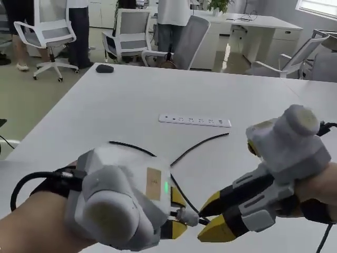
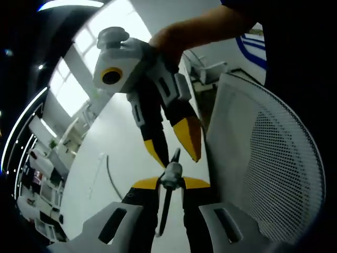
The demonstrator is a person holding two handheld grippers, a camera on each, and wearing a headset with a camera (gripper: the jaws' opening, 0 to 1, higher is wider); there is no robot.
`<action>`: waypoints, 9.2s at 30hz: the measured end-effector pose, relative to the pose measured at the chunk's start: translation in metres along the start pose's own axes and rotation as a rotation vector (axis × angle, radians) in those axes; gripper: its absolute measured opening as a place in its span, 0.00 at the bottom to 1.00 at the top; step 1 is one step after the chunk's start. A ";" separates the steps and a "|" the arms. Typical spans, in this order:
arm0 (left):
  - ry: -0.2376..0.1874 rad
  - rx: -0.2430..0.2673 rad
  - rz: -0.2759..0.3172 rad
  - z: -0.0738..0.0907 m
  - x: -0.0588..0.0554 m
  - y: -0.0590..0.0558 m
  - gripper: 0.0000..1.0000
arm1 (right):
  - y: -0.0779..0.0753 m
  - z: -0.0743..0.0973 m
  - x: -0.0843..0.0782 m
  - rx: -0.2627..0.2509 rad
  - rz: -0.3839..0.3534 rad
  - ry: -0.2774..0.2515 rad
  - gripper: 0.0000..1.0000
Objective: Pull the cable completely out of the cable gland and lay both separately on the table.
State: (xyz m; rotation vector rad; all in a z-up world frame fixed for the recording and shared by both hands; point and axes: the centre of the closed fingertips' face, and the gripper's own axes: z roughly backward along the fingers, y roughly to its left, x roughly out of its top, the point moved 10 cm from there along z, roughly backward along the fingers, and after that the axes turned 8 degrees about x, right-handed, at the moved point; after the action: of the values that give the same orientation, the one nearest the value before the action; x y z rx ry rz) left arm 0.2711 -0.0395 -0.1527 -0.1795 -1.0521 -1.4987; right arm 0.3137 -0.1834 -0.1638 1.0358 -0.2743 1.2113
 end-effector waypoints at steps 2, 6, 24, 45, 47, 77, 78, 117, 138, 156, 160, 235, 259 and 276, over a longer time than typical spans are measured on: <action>0.003 -0.005 -0.026 -0.002 0.000 -0.002 0.17 | -0.001 -0.005 0.002 0.040 -0.001 0.012 0.30; 0.012 -0.016 -0.068 -0.004 0.000 -0.004 0.17 | -0.011 -0.012 0.003 0.047 0.002 0.049 0.27; 0.033 -0.070 0.038 -0.009 -0.006 0.010 0.17 | 0.001 -0.020 0.014 -0.159 0.196 0.169 0.12; 0.046 -0.351 0.862 -0.031 -0.049 0.013 0.17 | 0.028 -0.056 -0.007 -0.585 0.745 0.479 0.12; 0.037 -0.329 0.812 -0.029 -0.047 0.015 0.17 | 0.026 -0.054 -0.008 -0.585 0.683 0.427 0.13; 0.044 0.156 -0.022 -0.006 -0.024 0.026 0.17 | 0.007 -0.010 -0.005 -0.676 0.424 0.205 0.03; 0.046 0.157 -0.018 -0.005 -0.026 0.026 0.17 | 0.008 -0.008 -0.007 -0.678 0.421 0.209 0.03; 0.143 0.184 0.029 0.012 -0.054 0.031 0.17 | -0.037 0.086 -0.113 -0.928 0.093 0.288 0.04; 0.130 0.145 0.162 0.013 -0.049 0.027 0.17 | -0.060 0.087 -0.156 -0.770 -0.047 0.399 0.34; 0.180 0.106 0.127 -0.001 -0.040 0.020 0.17 | 0.009 0.016 -0.028 -0.416 0.221 0.124 0.46; 0.186 0.105 0.117 -0.001 -0.039 0.019 0.17 | 0.017 -0.001 -0.006 -0.393 0.262 0.137 0.45; 0.224 0.110 0.104 0.003 -0.047 0.012 0.17 | -0.028 0.029 -0.125 -0.675 -0.041 0.296 0.04; 0.236 0.098 0.114 -0.003 -0.042 0.008 0.17 | 0.015 -0.008 -0.013 -0.491 0.170 0.019 0.26; 0.202 0.099 0.105 -0.001 -0.034 0.007 0.17 | 0.005 -0.048 0.015 -0.461 0.239 0.111 0.20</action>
State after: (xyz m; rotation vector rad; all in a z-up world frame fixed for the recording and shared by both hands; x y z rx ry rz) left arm 0.2864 -0.0153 -0.1716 -0.0125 -0.9370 -1.3377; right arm 0.2991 -0.1369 -0.1773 0.5441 -0.5730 1.3336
